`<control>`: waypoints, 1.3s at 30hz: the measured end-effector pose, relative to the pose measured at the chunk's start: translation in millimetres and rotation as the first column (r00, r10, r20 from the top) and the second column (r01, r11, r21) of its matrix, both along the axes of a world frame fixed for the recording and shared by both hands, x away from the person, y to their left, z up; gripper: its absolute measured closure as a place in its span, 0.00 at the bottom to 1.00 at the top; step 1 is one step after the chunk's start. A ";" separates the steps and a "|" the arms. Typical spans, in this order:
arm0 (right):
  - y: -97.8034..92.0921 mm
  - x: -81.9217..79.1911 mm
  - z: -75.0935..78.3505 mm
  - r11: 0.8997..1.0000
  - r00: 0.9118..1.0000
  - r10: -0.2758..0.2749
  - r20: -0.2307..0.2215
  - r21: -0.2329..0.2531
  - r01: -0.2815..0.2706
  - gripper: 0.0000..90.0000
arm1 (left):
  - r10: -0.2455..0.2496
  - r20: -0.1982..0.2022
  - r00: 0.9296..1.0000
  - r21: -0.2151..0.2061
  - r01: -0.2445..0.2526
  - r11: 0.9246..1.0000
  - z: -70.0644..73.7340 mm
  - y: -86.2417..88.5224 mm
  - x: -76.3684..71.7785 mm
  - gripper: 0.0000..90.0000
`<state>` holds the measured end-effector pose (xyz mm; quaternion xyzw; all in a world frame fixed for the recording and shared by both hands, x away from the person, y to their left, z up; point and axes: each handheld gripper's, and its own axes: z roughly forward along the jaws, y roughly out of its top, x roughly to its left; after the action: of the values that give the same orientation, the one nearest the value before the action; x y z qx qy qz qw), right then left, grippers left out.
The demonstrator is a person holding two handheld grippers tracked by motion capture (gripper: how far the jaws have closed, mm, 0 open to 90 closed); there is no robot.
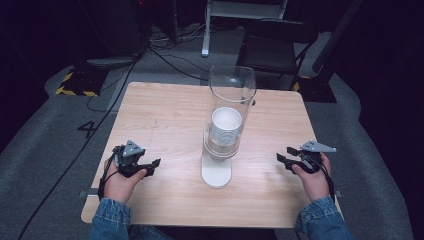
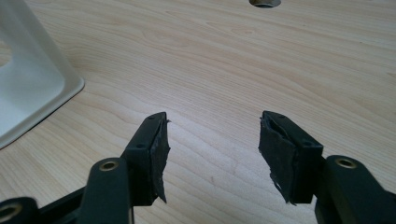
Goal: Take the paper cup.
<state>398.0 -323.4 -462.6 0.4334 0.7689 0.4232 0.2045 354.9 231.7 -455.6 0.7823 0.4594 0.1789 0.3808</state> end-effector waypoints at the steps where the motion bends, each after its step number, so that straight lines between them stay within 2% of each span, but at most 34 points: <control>1: 0.4 -0.2 0.3 1.000 1.000 0.001 0.000 0.000 -0.001 0.47 | 0.002 -0.001 1.000 0.000 -0.002 1.000 0.2 0.0 -0.1 0.32; 14: 7.6 -2.9 6.0 1.000 1.000 0.003 0.006 0.011 -0.003 0.42 | 0.005 -0.010 1.000 0.010 -0.005 1.000 0.1 1.2 -1.7 0.30; 19: 14.1 -5.4 11.2 1.000 1.000 0.021 0.014 0.013 -0.021 0.42 | 0.004 -0.013 1.000 0.012 -0.004 1.000 0.0 0.9 -2.7 0.29; 23: 27.1 -8.5 18.4 0.998 0.998 0.059 0.032 0.010 -0.059 0.41 | 0.011 -0.005 1.000 0.008 -0.011 1.000 1.5 1.6 -3.0 0.28; 27: 35.5 -10.3 21.6 0.997 0.996 0.081 0.031 0.010 -0.081 0.40 | 0.006 -0.011 1.000 0.013 -0.006 1.000 0.2 2.0 -3.2 0.28; 31: 43.8 -13.8 25.3 0.992 0.994 0.108 0.013 0.066 -0.108 0.39 | 0.002 -0.008 1.000 0.009 -0.002 1.000 1.0 2.0 -3.1 0.28; 36: 54.5 -16.8 31.5 0.988 0.989 0.142 0.039 0.055 -0.144 0.39 | -0.001 -0.016 1.000 0.010 0.001 1.000 0.7 0.8 -3.8 0.28; 39: 58.6 -17.7 31.5 0.984 0.988 0.156 0.021 0.079 -0.157 0.38 | -0.004 -0.015 1.000 0.013 0.004 1.000 0.2 0.7 -4.2 0.28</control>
<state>380.3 -264.9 -431.1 0.3766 0.7813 0.4718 0.1583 350.7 232.4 -455.4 0.7869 0.4596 0.1752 0.3726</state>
